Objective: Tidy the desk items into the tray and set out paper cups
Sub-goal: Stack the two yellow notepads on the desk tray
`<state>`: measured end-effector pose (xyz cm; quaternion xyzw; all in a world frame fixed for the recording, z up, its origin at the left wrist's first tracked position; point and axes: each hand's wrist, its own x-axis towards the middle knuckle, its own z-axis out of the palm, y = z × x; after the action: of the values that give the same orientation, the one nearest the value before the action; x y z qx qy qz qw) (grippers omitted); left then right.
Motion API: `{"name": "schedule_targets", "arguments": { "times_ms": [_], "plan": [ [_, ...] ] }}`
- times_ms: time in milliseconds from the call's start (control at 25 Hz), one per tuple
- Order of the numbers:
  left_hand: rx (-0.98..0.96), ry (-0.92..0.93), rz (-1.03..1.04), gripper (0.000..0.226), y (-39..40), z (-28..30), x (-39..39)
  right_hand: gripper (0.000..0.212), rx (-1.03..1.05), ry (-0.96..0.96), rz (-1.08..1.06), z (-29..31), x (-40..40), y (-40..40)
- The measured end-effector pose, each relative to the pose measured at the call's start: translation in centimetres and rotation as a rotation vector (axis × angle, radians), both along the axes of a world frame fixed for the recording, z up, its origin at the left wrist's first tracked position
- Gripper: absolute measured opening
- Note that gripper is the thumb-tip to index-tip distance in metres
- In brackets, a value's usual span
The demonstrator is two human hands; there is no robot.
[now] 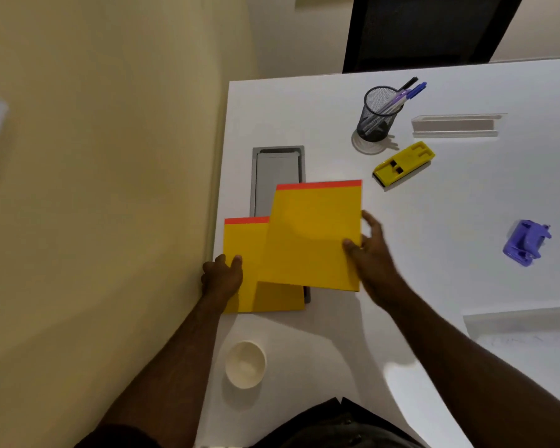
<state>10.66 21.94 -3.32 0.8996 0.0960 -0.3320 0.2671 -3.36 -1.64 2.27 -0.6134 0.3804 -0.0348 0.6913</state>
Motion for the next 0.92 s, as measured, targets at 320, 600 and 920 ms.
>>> {"name": "schedule_targets", "arguments": {
  "times_ms": [320,600,920],
  "plan": [
    [-0.237,0.065,0.220,0.054,0.3,0.6,0.3,0.052,-0.101,0.230,0.236,-5.3,3.8,6.9],
    [-0.128,0.010,0.102,0.056,0.3,-0.2,0.1,0.043,-0.366,0.358,0.448,-6.9,3.7,6.8],
    [-0.022,-0.052,-0.005,0.068,0.1,-0.1,-0.4,0.034,-0.383,0.341,0.435,-7.9,3.0,6.2]
  ]
}}
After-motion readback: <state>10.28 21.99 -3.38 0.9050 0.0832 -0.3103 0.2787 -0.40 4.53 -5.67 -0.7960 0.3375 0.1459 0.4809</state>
